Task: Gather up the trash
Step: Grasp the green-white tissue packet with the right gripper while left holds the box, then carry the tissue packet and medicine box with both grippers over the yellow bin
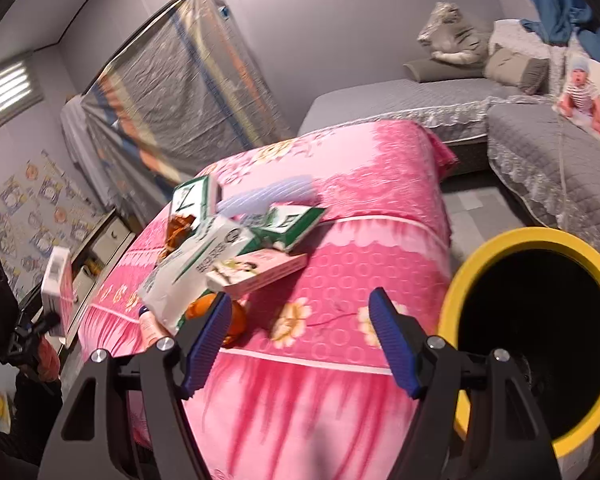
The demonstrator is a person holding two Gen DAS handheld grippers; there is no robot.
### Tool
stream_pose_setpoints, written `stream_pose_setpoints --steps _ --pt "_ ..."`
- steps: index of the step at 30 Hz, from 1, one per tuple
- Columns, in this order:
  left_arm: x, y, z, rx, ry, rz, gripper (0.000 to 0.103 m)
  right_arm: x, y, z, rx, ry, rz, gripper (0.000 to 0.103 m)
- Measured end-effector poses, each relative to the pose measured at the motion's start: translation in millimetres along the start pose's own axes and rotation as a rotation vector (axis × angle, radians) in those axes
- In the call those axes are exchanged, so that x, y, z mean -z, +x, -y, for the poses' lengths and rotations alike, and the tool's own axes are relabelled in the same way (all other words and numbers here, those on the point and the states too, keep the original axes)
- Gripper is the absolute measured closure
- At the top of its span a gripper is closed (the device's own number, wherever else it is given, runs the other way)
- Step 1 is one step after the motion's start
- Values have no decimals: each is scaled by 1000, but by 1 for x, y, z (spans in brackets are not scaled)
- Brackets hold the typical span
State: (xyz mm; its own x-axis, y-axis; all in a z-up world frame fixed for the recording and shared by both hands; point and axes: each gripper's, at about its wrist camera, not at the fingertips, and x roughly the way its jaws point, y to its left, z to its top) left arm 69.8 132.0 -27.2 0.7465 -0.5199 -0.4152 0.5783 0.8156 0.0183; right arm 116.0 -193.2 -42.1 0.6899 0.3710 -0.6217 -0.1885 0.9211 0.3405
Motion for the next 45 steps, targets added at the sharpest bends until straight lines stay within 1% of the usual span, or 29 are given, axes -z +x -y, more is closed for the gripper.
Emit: stream_pose_setpoints --steps 1,3,5,7,8,9,11,12,14,15,16,17,18,19,21,25,28,32,34,36,38,41,44,45 --pt "3 -5 -1 -34 -29 16 32 -3 5 -8 -4 -25 -8 35" --pt "10 -15 -8 -69 -104 48 32 -10 14 -24 -12 -80 -21 35" --pt "16 -21 -12 -96 -155 71 32 -17 23 -41 -28 -136 -37 35" --pt "21 -25 -12 -130 -167 77 32 -29 36 -63 -56 -193 -54 35" --pt "22 -25 -13 -127 -175 80 32 -35 43 -75 -61 -219 -62 28" --pt "22 -24 -12 -124 -180 84 32 -45 55 -91 -73 -258 -75 24" --pt "24 -24 -13 -127 -183 84 32 -61 79 -115 -78 -295 -110 20" --pt "24 -22 -11 -138 -183 82 32 -68 89 -124 -95 -300 -129 19" --pt "26 -21 -12 -139 -189 82 32 -88 122 -148 -138 -293 -193 9" --pt "25 -21 -11 -135 -191 84 32 -95 136 -154 -146 -282 -220 8" --pt "26 -21 -10 -131 -193 89 32 -104 154 -162 -131 -260 -247 8" --pt "28 -23 -9 -131 -192 92 32 -111 167 -168 -109 -254 -255 8" --pt "29 -25 -9 -130 -191 94 32 -120 186 -176 -77 -263 -272 8" --pt "30 -26 -8 -132 -189 96 32 -126 200 -180 -63 -266 -292 8" --pt "33 -28 -8 -137 -184 95 31 -137 234 -189 -34 -247 -351 8" --pt "38 -31 -10 -158 -173 87 31 -144 282 -196 75 -237 -441 8" --pt "42 -35 -15 -170 -195 89 31 -138 305 -193 122 -219 -491 8" --pt "49 -36 -23 -188 -224 88 31 -130 322 -202 137 -229 -528 8" --pt "53 -35 -27 -202 -238 80 31 -123 332 -204 161 -236 -556 8" --pt "54 -35 -29 -215 -246 76 31 -121 335 -203 187 -224 -547 18" --pt "55 -34 -31 -224 -253 76 31 -122 334 -200 181 -210 -538 21" --pt "52 -33 -33 -230 -261 76 31 -126 323 -195 136 -178 -526 28" --pt "48 -31 -32 -255 -264 74 31 -136 305 -187 42 -121 -491 29" --pt "45 -30 -32 -272 -270 78 31 -142 292 -184 11 -111 -454 29"
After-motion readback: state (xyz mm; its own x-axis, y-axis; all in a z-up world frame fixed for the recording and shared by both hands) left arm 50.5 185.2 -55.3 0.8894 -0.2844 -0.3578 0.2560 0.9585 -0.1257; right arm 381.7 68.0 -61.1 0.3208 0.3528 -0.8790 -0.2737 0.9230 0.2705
